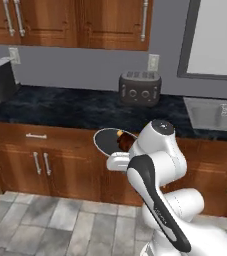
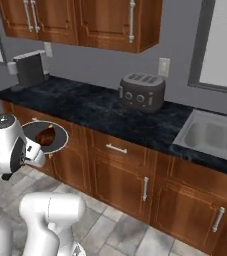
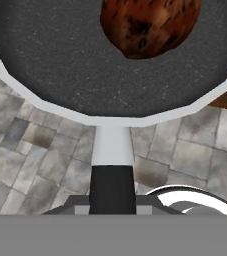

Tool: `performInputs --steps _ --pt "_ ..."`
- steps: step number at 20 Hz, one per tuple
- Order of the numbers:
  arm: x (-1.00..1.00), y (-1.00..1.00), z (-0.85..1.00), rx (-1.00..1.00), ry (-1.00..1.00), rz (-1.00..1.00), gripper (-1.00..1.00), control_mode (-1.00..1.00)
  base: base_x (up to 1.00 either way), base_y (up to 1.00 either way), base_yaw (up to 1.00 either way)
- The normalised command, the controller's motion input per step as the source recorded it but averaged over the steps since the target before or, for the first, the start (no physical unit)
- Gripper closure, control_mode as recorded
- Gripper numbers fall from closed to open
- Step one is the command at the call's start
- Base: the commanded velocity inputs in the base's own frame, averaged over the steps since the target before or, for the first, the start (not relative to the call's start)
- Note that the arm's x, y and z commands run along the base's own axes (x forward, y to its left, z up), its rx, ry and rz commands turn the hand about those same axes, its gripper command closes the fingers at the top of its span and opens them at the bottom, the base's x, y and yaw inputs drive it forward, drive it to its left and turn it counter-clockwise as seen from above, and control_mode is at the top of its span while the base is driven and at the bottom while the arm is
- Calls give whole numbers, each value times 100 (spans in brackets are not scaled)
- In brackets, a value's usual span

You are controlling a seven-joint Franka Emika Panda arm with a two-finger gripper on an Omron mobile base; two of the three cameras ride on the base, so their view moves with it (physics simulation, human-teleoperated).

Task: Pick up the pan with the steak in it and place it on the dining table. Then place the steak on the plate.

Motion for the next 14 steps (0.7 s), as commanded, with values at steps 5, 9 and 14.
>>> performInputs --steps 5,9,14 --pt "0 0 0 0 0 0 100 100 0 8 -50" --pt "0 0 0 0 0 0 100 100 0 4 -49" --pt "0 0 0 0 0 0 100 100 0 2 -45"
